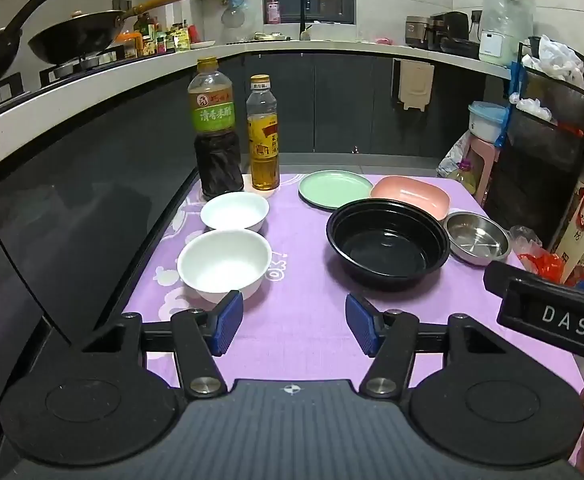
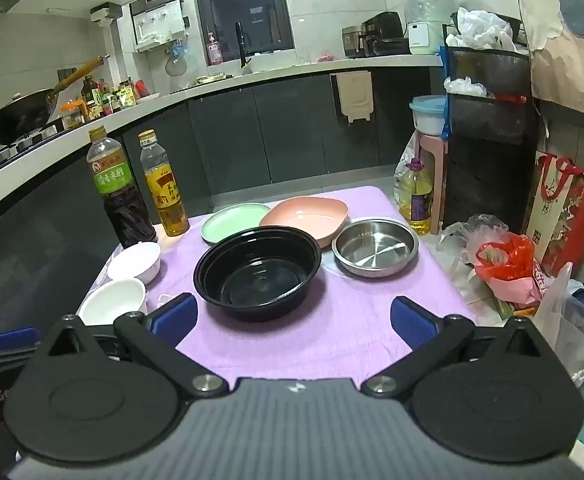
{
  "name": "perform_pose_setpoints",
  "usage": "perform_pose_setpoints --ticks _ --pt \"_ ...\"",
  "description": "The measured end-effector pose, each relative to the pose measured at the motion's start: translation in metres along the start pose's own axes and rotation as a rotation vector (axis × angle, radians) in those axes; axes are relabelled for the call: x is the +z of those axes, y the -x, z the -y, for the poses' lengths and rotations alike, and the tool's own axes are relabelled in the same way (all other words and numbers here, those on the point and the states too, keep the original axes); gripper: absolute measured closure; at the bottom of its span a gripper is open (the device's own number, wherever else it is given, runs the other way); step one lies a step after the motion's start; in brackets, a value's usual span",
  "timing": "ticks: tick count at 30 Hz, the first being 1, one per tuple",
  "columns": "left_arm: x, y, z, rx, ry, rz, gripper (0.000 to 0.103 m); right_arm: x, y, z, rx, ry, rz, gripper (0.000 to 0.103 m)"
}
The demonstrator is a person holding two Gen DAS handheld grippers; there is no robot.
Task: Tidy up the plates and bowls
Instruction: 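Move the right tool toward the rim of the black bowl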
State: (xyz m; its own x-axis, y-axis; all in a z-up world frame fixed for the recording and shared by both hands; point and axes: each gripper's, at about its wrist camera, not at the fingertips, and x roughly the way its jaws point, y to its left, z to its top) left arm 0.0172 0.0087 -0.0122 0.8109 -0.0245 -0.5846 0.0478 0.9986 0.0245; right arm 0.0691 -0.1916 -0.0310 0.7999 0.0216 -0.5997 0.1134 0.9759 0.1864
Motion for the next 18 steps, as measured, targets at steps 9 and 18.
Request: perform_pose_setpoints --ticks 9,18 --pt "-0.001 -0.014 -0.001 -0.017 0.01 -0.043 0.049 0.0 -0.011 -0.001 -0.006 -0.019 -0.039 0.033" --pt "0.002 -0.022 -0.003 -0.018 0.0 -0.04 0.049 0.003 -0.019 -0.001 -0.01 -0.016 -0.06 0.033"
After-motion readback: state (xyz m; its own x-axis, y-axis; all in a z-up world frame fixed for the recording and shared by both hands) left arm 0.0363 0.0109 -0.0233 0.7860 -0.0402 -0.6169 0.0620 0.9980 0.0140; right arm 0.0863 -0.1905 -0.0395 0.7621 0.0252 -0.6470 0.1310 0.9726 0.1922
